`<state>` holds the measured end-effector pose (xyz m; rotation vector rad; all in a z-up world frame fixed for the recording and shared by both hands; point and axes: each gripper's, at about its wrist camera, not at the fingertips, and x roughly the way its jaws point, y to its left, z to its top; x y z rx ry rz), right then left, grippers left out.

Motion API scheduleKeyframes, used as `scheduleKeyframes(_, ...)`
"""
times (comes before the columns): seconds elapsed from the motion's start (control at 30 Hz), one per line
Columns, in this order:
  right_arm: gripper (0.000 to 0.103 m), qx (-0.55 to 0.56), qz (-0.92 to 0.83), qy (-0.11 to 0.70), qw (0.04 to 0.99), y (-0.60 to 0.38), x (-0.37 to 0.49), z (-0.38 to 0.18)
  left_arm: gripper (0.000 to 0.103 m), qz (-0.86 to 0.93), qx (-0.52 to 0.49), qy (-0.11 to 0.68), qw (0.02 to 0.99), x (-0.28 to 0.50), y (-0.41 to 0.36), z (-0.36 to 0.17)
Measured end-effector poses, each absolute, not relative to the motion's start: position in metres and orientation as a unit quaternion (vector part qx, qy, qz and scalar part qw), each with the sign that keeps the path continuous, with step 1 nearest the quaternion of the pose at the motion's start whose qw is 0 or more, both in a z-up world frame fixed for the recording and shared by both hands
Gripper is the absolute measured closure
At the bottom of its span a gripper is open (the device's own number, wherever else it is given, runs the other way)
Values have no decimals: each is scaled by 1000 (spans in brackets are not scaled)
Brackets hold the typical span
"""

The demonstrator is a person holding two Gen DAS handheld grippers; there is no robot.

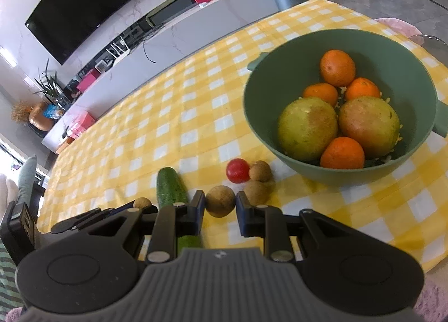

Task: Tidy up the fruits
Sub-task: 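Carry both held kiwis over the green colander, then open both tools to drop the kiwis into the colander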

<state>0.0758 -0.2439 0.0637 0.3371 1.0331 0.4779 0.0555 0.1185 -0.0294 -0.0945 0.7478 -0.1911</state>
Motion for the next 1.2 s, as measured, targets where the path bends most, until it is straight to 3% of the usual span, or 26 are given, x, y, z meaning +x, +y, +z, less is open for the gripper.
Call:
scheduleKeyframes(0.27,83,215,234,451,834,-268,79,84,73,-134,-73,294,944,47,90,26)
scheduleKeyframes(0.43,83,270,203,415,845,-306,86,93,73,-150,-95,288,941,62,59,53)
scheduleKeyframes(0.8,83,350,83,381,851,-375,93,73,73,-223,-112,373,894,141,-24,50)
scheduleKeyframes(1.2,83,374,64,372,847,-399,95,62,73,-173,-107,441,874,198,-44,20)
